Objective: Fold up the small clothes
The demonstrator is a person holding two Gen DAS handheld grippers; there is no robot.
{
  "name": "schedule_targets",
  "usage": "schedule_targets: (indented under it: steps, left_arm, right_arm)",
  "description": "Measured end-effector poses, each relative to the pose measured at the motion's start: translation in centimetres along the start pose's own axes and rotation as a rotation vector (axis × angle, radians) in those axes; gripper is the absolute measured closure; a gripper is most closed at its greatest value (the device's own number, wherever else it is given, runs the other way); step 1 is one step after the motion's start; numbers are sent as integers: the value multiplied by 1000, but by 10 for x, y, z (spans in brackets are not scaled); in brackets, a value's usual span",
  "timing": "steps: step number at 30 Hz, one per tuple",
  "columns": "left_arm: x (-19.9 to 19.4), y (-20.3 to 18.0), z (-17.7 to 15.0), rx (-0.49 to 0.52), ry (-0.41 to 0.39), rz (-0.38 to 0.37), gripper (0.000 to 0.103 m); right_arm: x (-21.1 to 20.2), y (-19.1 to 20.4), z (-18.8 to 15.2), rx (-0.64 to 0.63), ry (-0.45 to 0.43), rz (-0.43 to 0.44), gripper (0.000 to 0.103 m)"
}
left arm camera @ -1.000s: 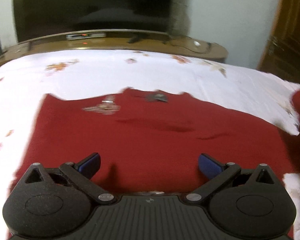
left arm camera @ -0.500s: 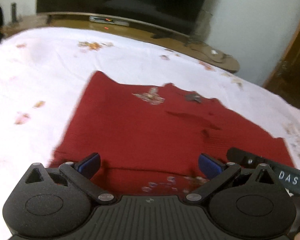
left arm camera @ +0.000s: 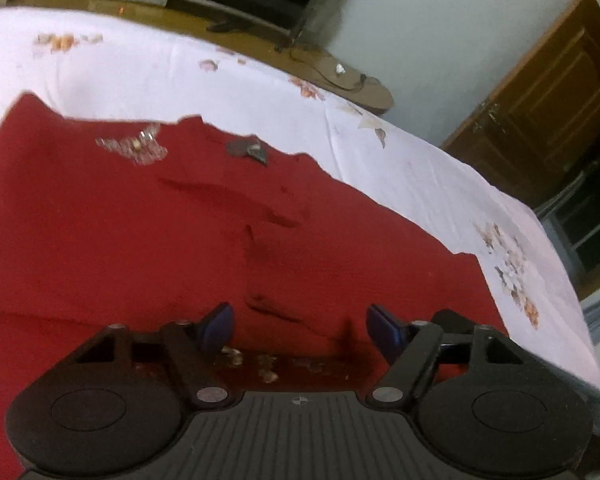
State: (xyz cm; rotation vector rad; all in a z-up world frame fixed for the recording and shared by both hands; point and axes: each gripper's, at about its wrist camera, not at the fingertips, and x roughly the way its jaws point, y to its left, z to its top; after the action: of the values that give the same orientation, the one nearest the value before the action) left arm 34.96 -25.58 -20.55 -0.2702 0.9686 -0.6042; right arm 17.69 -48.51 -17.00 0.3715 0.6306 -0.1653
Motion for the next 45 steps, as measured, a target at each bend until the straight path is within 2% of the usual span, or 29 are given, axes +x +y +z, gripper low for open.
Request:
schedule_targets:
  steps: [3, 4, 5, 6, 10, 11, 12, 17, 21, 23, 29, 32, 36, 39, 42, 45]
  left_arm:
    - [10, 1, -4, -52, 3, -16, 32]
    - [12, 1, -5, -68, -7, -22, 41]
    - [15, 1, -6, -78, -6, -29, 68]
    - [21, 3, -7, -103, 14, -41, 80]
    - [30, 3, -10, -149, -8, -24, 82]
    - [30, 2, -10, -153, -21, -21, 93]
    - [28, 0, -9, -151, -36, -19, 97]
    - [4, -7, 1, -93, -146, -21, 99]
    - [-19, 1, 10, -80, -203, -22, 99]
    - [-37, 8, 13, -61, -247, -2, 99]
    - [-80, 49, 24, -28, -315, 96, 99]
    - [-91, 76, 23, -45, -321, 145, 99]
    - [-79, 116, 13, -108, -277, 198, 99]
    - [-75, 130, 6, -152, -283, 212, 99]
    - [-80, 130, 5, -132, -301, 211, 99]
    - [-66, 137, 4, -145, -250, 245, 99]
  right_arm:
    - [-2, -7, -2, 1, -4, -6, 35]
    - [-2, -8, -2, 1, -5, -7, 35]
    - [-2, -10, -2, 1, -6, -6, 34]
    - [-2, -12, -2, 3, -6, -6, 34]
    - [-2, -17, 0, 4, -10, -7, 34]
    - [-3, -19, 1, 7, -12, -9, 34]
    - [-4, -21, 2, 8, -15, -10, 34]
    - [-4, -23, 7, 2, -32, -23, 34]
    - [-2, -21, 11, 2, -43, -27, 34]
    - [-2, -18, 14, 3, -48, -20, 34]
    - [2, 1, 17, -50, -50, -5, 34]
    - [12, 13, 17, -68, -33, 1, 33]
    - [29, 27, 11, -103, 8, -9, 32]
    - [40, 33, 6, -112, 49, -13, 32]
    - [40, 38, 3, -116, 51, -7, 32]
    - [39, 43, 2, -132, 43, -13, 32]
